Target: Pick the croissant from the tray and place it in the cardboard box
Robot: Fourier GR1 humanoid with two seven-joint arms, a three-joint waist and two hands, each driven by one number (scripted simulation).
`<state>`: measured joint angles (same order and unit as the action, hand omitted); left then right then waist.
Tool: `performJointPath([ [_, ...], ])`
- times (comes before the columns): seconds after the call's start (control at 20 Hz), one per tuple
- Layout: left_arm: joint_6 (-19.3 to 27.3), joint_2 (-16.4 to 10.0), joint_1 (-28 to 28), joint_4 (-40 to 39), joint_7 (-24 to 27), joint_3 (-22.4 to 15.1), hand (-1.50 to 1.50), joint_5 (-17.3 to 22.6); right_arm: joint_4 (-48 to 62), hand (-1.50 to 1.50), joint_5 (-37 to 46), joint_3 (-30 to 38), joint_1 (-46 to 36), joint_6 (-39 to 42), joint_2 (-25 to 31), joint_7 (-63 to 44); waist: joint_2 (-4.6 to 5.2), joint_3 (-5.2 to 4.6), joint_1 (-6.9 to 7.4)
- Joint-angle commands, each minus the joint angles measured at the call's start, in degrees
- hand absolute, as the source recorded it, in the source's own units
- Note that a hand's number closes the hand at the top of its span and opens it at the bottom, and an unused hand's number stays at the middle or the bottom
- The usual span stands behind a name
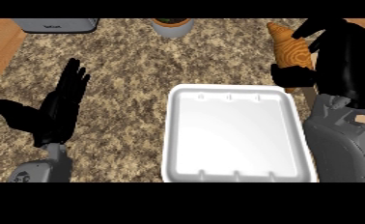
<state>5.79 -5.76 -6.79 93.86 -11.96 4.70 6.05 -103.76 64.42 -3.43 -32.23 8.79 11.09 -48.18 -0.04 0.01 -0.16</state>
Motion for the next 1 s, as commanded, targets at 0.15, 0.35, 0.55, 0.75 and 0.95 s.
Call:
performJointPath([
  [0.15,-0.7,-0.3,0.3,-1.0,2.4,-0.2,0.0,-1.0,10.8,1.5,-0.9,10.1,1.7,-7.4,8.6,10.3,0.2,0.01,0.4],
  [0.35,-1.9,-1.3,1.5,1.1,0.1,0.9,0.0,1.0,17.0,1.5,-1.7,13.7,3.1,-9.5,12.8,15.6,0.14,0.01,0.5],
  [0.55,-0.1,-0.5,-1.1,2.0,-2.3,0.1,0.0,0.0,27.2,1.5,-2.1,16.2,2.6,-13.1,16.1,22.0,0.2,0.02,0.51],
  [0.75,-0.4,0.2,-1.1,-0.8,0.4,0.1,0.0,-0.4,37.1,1.5,-1.9,16.7,0.3,-14.7,17.7,26.4,0.31,0.01,0.68],
  [0.95,-1.1,-0.6,-0.4,1.4,-0.6,-0.4,0.0,-0.5,44.4,1.5,0.7,14.4,3.2,-4.2,21.8,25.7,0.6,0.01,1.3],
])
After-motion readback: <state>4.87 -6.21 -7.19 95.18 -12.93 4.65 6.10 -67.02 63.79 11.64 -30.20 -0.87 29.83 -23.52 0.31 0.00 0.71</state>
